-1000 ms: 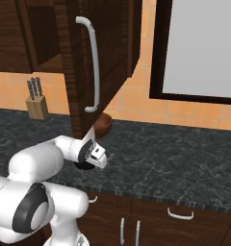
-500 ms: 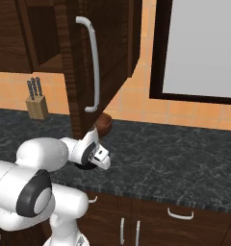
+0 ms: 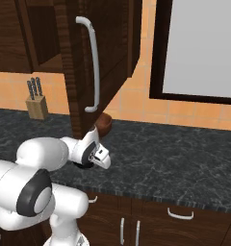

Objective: Pick up the bowls on the counter and stack them on top of one another in the open cabinet. Place the smaller bowl on top of the larger bowl.

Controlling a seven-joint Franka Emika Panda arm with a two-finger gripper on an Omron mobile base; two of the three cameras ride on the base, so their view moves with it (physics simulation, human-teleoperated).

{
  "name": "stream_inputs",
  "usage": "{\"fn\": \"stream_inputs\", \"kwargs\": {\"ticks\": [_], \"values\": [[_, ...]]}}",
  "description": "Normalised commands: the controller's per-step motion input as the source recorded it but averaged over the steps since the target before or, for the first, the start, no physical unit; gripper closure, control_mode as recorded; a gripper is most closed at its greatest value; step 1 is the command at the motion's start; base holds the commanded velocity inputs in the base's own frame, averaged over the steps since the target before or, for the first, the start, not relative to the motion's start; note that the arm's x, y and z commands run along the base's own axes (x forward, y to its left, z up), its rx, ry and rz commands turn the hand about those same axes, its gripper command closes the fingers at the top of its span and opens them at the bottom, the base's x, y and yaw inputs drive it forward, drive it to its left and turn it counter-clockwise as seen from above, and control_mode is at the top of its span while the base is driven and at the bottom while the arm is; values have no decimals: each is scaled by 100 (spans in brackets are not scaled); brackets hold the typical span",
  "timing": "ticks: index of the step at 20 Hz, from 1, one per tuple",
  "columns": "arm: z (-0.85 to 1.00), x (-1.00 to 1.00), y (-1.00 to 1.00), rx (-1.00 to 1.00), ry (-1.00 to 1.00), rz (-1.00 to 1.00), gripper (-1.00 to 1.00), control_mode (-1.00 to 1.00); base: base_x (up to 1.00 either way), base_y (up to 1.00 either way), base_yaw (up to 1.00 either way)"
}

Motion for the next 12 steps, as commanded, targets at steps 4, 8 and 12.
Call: {"fn": "stream_inputs", "kwargs": {"ticks": [4,8,12], "values": [[41,0,1,0,-13,-8,100,-100,0,0,0],[96,-12,10,0,-27,-17,100,-100,0,0,0],[100,1,15,0,-21,-24,100,-100,0,0,0]]}}
